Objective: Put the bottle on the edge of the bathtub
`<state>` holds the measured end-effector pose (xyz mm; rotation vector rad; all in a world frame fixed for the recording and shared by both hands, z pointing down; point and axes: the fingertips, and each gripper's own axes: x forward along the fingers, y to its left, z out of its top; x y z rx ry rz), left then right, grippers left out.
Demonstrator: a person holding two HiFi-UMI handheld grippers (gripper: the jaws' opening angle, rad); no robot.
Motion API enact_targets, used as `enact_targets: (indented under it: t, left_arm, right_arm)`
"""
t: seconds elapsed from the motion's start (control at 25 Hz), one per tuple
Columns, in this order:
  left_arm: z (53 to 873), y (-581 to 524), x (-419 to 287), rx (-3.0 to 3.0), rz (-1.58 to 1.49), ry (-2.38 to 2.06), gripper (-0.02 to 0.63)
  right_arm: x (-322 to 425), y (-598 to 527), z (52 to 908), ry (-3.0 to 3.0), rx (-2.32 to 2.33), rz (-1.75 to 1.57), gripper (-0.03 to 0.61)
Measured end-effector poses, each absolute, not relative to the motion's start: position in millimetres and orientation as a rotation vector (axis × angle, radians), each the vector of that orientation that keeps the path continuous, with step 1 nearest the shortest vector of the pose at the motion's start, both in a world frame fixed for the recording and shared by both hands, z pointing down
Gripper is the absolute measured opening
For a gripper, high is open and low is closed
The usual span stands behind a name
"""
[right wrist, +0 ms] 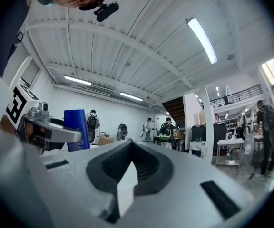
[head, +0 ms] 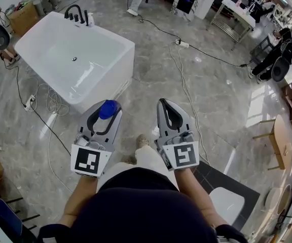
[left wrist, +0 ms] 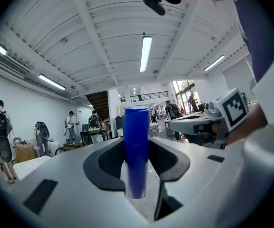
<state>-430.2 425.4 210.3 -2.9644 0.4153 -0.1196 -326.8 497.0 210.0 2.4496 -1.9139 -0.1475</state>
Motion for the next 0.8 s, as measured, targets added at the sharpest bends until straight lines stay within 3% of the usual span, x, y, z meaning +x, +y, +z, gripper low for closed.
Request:
enact_targets:
  t: [0.8]
  left_arm:
    - [207.3,275.9,-247.7,-2.984,-0.109,0.526,0.15]
  right_arm:
    - [-124.5,334.3,224.6,-2.021,2.444,-0.088,0.0]
